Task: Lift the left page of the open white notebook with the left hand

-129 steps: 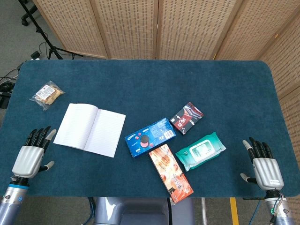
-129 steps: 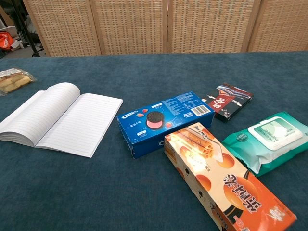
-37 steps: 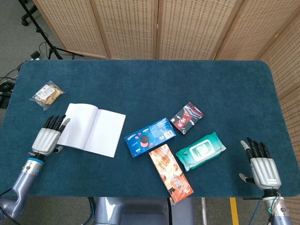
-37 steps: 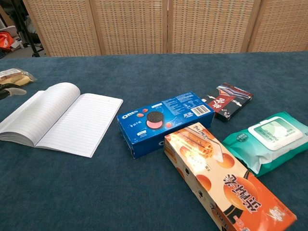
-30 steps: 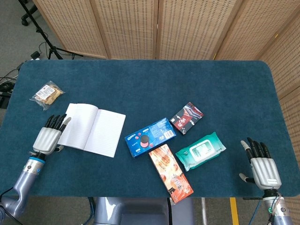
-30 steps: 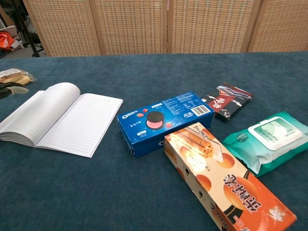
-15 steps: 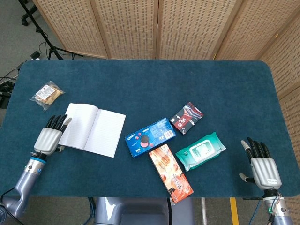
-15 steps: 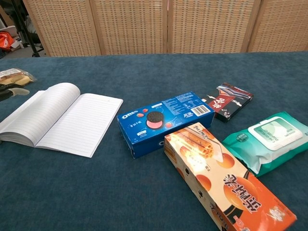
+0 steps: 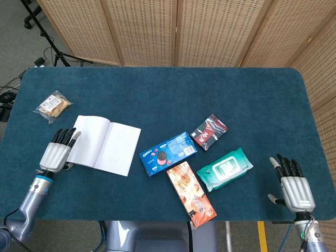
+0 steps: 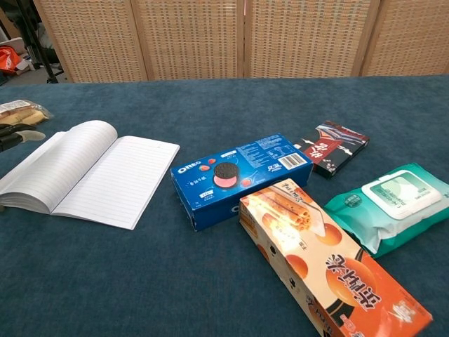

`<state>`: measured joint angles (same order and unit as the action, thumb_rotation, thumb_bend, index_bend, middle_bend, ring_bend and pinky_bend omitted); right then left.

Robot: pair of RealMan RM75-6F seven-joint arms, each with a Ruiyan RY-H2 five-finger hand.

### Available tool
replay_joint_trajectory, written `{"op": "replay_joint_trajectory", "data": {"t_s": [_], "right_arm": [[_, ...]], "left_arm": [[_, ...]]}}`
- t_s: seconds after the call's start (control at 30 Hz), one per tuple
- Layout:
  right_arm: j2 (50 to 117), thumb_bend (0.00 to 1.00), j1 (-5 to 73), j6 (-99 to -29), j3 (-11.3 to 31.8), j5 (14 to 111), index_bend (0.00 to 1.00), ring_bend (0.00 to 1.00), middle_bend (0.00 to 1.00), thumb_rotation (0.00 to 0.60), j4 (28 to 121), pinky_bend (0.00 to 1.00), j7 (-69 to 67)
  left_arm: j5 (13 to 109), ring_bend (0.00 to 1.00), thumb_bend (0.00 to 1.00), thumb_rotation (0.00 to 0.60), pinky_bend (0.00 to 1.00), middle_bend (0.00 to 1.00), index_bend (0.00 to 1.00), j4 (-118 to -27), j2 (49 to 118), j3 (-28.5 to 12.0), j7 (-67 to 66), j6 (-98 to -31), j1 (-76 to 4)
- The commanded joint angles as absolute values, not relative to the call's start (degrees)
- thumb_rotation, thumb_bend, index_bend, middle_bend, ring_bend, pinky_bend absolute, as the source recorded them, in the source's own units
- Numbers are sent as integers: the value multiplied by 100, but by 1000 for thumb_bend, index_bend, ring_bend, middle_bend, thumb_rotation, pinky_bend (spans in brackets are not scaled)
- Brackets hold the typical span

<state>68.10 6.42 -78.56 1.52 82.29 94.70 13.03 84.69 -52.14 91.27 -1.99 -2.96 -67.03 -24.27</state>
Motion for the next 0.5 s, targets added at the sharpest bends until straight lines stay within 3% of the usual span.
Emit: {"op": "replay_joint_trajectory", "data": {"t_s": [0.03, 0.27, 0.5], "right_arm": [[6811, 53, 644, -7852, 149, 8232, 0, 0, 0, 600, 9472, 0, 1306], [6808, 53, 641, -7858, 145, 8239, 0, 0, 0, 600, 9479, 0, 1307], [6805, 53, 637, -7867, 145, 8243, 0, 0, 0, 600, 9482, 0, 1305]], "left_arm": [[8618, 0, 125, 600, 0, 0, 0, -5156, 9199, -189, -249, -6987, -2411], [8849, 0, 208, 600, 0, 0, 0, -5094, 9251, -154, -157, -7426, -2376], [8928, 0, 214, 600, 0, 0, 0, -5126, 9279, -187, -202, -7628, -2395]]}}
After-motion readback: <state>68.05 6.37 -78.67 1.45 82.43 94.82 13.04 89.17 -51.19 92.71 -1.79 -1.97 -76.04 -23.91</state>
